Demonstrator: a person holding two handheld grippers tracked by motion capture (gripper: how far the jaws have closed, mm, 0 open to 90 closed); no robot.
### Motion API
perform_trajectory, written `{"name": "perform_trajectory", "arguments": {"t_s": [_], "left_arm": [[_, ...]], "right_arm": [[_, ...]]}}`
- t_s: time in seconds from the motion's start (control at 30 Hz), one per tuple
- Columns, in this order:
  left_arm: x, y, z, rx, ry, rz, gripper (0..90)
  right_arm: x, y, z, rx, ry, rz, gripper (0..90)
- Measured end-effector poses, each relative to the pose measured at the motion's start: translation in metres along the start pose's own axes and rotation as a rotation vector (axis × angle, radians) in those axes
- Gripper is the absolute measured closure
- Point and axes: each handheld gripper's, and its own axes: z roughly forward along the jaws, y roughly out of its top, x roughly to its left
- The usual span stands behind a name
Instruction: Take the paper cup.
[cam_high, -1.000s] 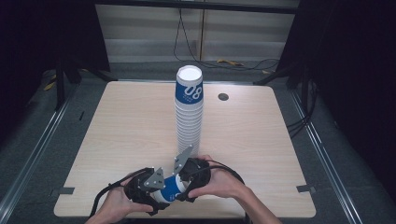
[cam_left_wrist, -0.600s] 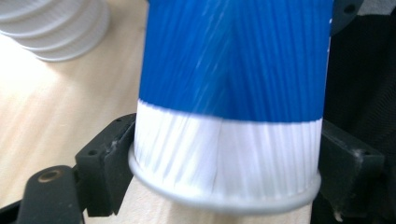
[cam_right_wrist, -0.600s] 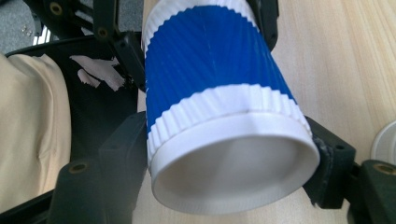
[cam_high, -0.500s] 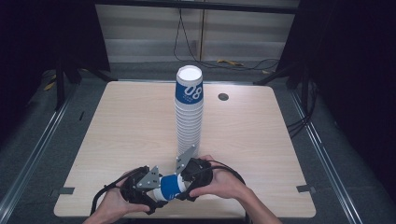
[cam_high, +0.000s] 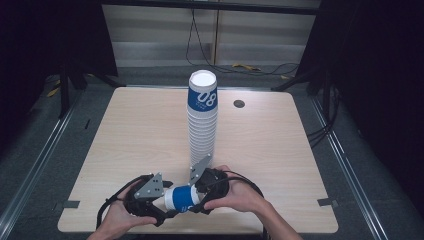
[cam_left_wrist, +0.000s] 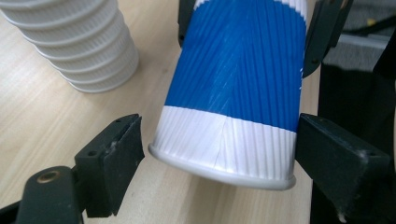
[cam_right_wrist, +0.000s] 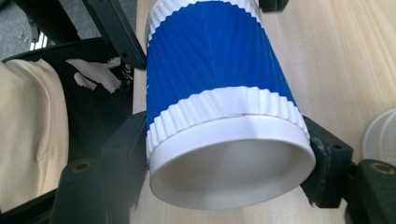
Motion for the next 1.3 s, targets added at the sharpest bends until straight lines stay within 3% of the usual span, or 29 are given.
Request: {"name": "perform_trajectory", "arguments": {"t_s": [0.13, 0.3, 0.37, 0.43, 0.53, 0.7, 0.77, 0.87, 0.93, 1.13, 1.3], "left_arm": [[0.002, -0.001, -0.005, -0.048, 0.015, -0.016, 15.8], [0.003, -0.001, -0.011, -0.148, 0.006, -0.046, 15.8], [0.003, -0.001, -0.012, -0.19, 0.003, -0.069, 15.7], [0.006, -0.002, -0.015, -0.253, -0.027, -0.127, 15.7], [0.009, -0.004, -0.02, -0.302, -0.01, -0.158, 15.6], [0.014, -0.008, -0.025, -0.346, 0.005, -0.183, 15.5], [0.013, -0.008, -0.025, -0.349, 0.007, -0.171, 15.5], [0.011, -0.006, -0.024, -0.357, 0.008, -0.161, 15.5], [0.01, -0.005, -0.023, -0.355, 0.008, -0.159, 15.5], [0.01, -0.005, -0.021, -0.372, 0.008, -0.179, 15.5], [0.013, -0.005, -0.026, -0.407, 0.026, -0.206, 15.5]], "right_arm": [[-0.001, -0.006, -0.004, -0.018, -0.025, 0.026, 28.2], [-0.001, -0.018, -0.008, -0.073, -0.061, 0.052, 28.1], [-0.001, -0.023, -0.009, -0.103, -0.071, 0.073, 28.1], [-0.001, -0.027, -0.009, -0.132, -0.074, 0.093, 28.1], [-0.003, -0.036, -0.011, -0.209, -0.072, 0.124, 28.0], [-0.004, -0.046, -0.012, -0.334, -0.061, 0.178, 27.9], [-0.005, -0.051, -0.011, -0.403, -0.056, 0.184, 27.9], [-0.003, -0.053, -0.008, -0.432, -0.061, 0.176, 27.8], [-0.002, -0.054, -0.006, -0.48, -0.052, 0.179, 27.7], [0.002, -0.056, 0.003, -0.534, -0.062, 0.156, 27.6], [0.001, -0.06, 0.008, -0.598, -0.059, 0.192, 27.5]]}}
